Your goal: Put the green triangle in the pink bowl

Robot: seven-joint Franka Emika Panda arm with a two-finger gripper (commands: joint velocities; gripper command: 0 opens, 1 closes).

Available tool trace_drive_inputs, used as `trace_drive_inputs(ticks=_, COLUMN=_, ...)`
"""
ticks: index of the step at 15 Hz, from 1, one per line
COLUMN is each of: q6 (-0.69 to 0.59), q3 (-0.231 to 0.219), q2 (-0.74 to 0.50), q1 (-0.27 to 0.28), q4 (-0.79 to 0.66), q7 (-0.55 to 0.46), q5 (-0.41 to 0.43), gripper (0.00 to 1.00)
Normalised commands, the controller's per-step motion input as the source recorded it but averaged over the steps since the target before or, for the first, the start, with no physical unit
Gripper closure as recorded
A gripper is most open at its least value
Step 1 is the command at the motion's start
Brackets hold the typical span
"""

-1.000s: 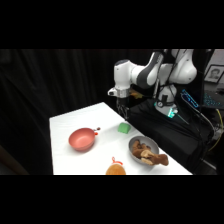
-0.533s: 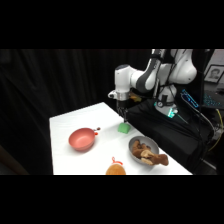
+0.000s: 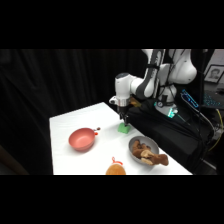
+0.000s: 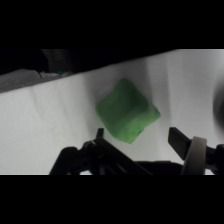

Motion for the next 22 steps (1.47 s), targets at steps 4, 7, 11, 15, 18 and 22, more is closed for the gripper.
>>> trace_drive_inputs(ticks=4, q6=0.26, q3=-0.011, q2=0.18, q1=0.026, q4=0.0, q7=0.01, q5=0.069, gripper=0.0)
trace_drive_inputs(ticks=7, q6=0.27, q3=0.009, q2=0.18, q1=0.004, q4=0.0, q7=-0.05, q5=0.133, gripper=0.0)
trace_drive_inputs(ticks=11, q6=0.24, q3=0.045, q2=0.15, q1=-0.018, q4=0.0, q7=-0.09, q5=0.162, gripper=0.26)
trace_drive_inputs(ticks=15, q6=0.22, q3=0.093, q2=0.1, q1=-0.07, q4=0.0, q7=-0.13, q5=0.188, gripper=0.47)
trace_drive_inputs(ticks=18, q6=0.2, q3=0.101, q2=0.09, q1=-0.088, q4=0.0, q7=-0.15, q5=0.165, gripper=0.69)
trace_drive_inputs(ticks=22, q6=0.19, q3=0.126, q2=0.11, q1=-0.103, q4=0.0, q7=-0.18, q5=0.166, gripper=0.97)
